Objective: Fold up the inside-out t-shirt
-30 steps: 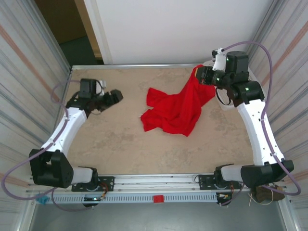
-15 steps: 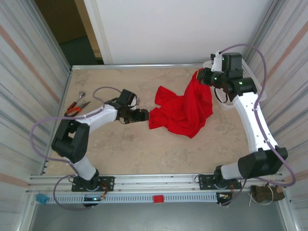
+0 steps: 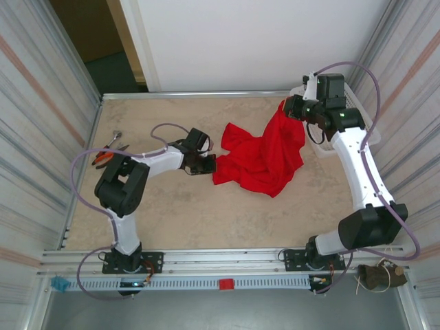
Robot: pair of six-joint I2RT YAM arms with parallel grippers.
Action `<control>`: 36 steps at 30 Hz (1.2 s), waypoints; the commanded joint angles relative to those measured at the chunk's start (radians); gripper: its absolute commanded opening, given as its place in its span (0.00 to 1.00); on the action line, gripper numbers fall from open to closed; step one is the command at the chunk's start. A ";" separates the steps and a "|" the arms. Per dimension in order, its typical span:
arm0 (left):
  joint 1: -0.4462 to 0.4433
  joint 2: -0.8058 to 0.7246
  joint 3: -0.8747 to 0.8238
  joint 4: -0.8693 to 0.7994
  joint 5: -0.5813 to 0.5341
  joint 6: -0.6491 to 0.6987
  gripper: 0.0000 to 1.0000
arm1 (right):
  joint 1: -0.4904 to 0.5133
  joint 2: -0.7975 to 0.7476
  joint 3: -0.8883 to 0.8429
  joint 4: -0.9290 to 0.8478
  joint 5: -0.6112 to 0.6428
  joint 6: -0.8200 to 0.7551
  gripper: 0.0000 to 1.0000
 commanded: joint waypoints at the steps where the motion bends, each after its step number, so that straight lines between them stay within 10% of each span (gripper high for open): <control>1: 0.025 -0.112 -0.019 -0.033 -0.030 0.019 0.00 | -0.004 0.050 0.071 0.051 -0.028 0.025 0.00; 8: 0.238 -0.556 -0.160 -0.171 -0.019 0.008 0.00 | 0.039 0.362 0.391 0.033 -0.049 0.067 0.00; 11: 0.301 -0.665 -0.180 -0.219 0.001 0.009 0.00 | 0.066 0.537 0.636 -0.128 -0.006 0.043 0.53; 13: 0.317 -0.698 -0.192 -0.242 0.006 0.011 0.00 | 0.100 0.550 0.672 -0.182 0.027 0.026 0.62; 25: 0.342 -0.730 -0.244 -0.256 -0.038 -0.016 0.00 | 0.542 0.096 -0.344 0.142 0.174 0.107 0.65; 36: 0.371 -0.770 -0.198 -0.303 -0.091 -0.036 0.00 | 0.796 0.421 -0.280 0.230 0.227 0.224 0.67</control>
